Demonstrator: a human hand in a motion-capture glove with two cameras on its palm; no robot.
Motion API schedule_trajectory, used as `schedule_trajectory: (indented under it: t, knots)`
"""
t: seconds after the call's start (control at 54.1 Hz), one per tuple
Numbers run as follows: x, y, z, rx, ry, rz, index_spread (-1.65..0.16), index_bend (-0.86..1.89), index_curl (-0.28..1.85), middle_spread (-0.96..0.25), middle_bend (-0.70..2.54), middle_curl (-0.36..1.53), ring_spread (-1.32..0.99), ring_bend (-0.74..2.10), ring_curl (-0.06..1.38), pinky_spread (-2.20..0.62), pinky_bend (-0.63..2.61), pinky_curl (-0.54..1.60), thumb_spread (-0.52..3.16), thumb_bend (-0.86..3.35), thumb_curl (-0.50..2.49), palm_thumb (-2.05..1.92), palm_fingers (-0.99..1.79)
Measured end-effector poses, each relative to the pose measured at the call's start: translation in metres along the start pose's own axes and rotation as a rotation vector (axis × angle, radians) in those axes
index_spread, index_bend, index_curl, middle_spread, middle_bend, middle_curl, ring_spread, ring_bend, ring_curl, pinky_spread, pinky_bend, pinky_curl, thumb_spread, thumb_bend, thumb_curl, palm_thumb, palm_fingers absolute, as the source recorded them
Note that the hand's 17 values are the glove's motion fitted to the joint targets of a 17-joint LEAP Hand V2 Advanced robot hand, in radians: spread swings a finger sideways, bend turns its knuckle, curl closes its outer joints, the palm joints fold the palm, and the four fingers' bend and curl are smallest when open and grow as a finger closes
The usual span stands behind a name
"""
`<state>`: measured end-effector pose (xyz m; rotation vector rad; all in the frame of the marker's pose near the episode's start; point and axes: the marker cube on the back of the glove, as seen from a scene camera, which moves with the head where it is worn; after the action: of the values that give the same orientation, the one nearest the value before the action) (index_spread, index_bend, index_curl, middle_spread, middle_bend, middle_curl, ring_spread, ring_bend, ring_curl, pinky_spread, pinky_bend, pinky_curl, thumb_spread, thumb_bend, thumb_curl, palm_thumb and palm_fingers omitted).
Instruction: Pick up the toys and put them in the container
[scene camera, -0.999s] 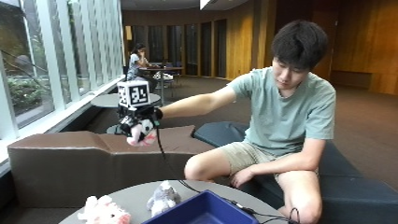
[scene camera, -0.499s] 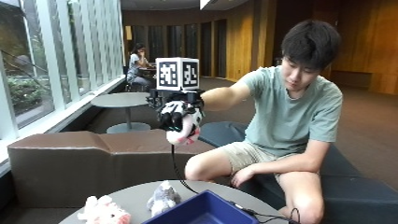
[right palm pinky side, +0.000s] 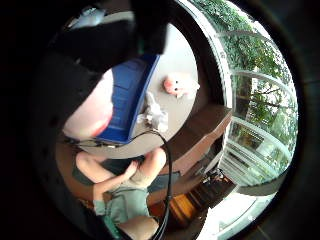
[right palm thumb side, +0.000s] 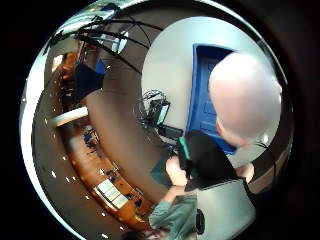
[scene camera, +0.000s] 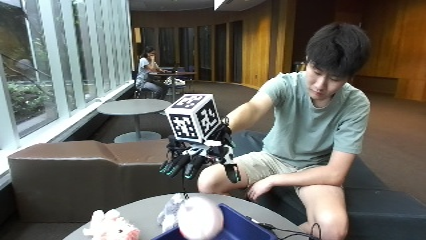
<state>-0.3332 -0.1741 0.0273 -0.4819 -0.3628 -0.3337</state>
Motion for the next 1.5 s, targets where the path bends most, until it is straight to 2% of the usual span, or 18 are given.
schedule_trajectory:
  t: [0.092,0.222,0.444,0.592,0.74,0.962,1.202,1.332,1.498]
  knots:
    - [0.004,0.002,-0.001,0.037,-0.008,0.003,-0.30,0.08,0.67,-0.10,0.19,0.64,-0.12,0.54,0.52,-0.04,1.38,0.51,0.87,-0.02,0.81,0.25,-0.55]
    - [0.025,0.016,-0.016,0.088,0.029,0.021,-0.26,0.04,0.52,-0.01,0.09,0.53,-0.02,0.35,0.44,0.02,1.25,0.45,1.05,-0.04,0.68,0.16,-0.43]
    - [0.099,0.048,-0.037,0.138,0.025,0.127,-0.23,0.05,0.37,0.04,0.08,0.39,0.04,0.24,0.39,0.06,1.15,0.39,1.19,-0.03,0.54,0.08,-0.34]
    - [0.159,0.068,-0.026,0.161,0.000,0.206,-0.23,0.06,0.30,0.04,0.09,0.33,0.06,0.21,0.39,0.07,1.13,0.38,1.23,-0.02,0.48,0.07,-0.31]
    - [0.203,0.072,0.022,0.155,-0.021,0.251,-0.21,0.05,0.25,0.05,0.11,0.29,0.06,0.22,0.39,0.07,1.10,0.36,1.25,-0.02,0.44,0.07,-0.27]
    - [0.248,0.057,0.161,-0.028,-0.021,0.296,-0.18,0.04,0.19,0.06,0.13,0.26,0.06,0.25,0.40,0.06,1.07,0.35,1.26,-0.02,0.40,0.07,-0.28]
    - [0.261,0.037,0.265,-0.142,0.076,0.317,-0.16,0.03,0.14,0.07,0.12,0.24,0.05,0.29,0.41,0.06,1.07,0.35,1.26,-0.01,0.38,0.10,-0.26]
    - [0.267,0.031,0.302,-0.118,0.077,0.327,-0.17,0.00,0.10,0.07,0.10,0.22,0.04,0.51,0.46,0.03,1.18,0.37,1.26,0.00,0.38,0.14,-0.16]
    - [0.271,0.027,0.310,-0.067,0.064,0.332,-0.21,0.08,0.09,0.00,0.26,0.26,-0.07,0.79,0.52,-0.09,1.23,0.38,1.25,0.00,0.37,0.20,0.09]
